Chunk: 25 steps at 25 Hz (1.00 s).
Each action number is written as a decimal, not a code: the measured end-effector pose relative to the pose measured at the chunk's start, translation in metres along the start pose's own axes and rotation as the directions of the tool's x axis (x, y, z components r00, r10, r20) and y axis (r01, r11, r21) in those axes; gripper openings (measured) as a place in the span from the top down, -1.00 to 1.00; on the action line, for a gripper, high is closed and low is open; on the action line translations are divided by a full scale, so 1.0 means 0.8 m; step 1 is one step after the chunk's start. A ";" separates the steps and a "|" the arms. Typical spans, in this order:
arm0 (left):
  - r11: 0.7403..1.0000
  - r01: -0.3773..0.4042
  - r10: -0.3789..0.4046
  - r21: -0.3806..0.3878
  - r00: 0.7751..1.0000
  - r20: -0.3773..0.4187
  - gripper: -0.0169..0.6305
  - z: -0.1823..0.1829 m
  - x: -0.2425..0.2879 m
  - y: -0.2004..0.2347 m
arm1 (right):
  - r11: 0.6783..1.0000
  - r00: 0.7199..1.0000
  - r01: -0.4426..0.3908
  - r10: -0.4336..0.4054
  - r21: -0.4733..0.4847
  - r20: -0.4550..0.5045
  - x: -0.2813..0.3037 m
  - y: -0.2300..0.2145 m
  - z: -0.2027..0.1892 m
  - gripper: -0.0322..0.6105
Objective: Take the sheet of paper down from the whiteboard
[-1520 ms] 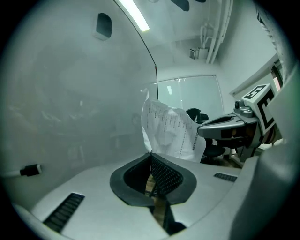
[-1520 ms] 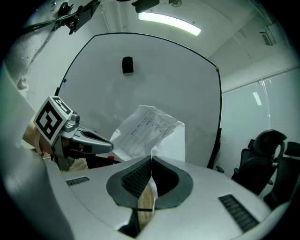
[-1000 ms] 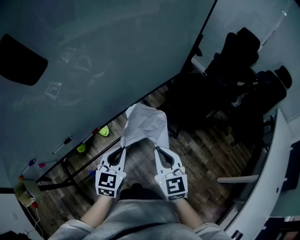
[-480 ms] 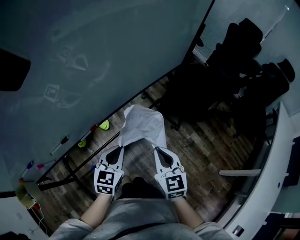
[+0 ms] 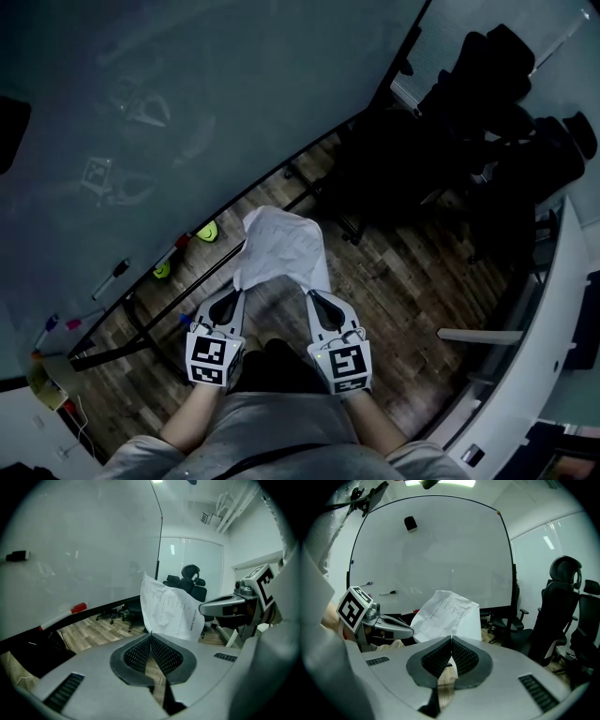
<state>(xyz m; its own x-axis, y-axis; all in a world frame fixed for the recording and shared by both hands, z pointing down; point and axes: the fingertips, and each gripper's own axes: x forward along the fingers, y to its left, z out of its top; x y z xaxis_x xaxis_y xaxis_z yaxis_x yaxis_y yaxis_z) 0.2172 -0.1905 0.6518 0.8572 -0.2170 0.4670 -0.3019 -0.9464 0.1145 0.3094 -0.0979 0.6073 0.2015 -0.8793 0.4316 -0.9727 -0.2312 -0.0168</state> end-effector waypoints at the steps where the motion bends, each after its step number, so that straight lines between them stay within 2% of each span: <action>1: 1.000 0.001 -0.001 -0.005 1.000 -0.007 0.89 -0.004 0.001 0.000 | 1.000 1.000 -0.005 0.005 0.003 -0.008 0.001 0.001 -0.004 0.85; 25: 0.999 -0.018 0.012 -0.044 0.991 -0.132 0.89 -0.076 0.001 0.020 | 0.997 0.988 -0.072 0.073 0.011 -0.137 0.027 0.023 -0.072 0.85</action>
<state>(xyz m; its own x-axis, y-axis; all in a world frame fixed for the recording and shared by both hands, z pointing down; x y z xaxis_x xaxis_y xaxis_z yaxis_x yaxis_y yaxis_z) 0.1879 -0.1911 0.7072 0.7910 -0.1953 0.5797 -0.3357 -0.9309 0.1444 0.2893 -0.0970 0.6685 0.1129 -0.8286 0.5483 -0.9833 -0.1723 -0.0579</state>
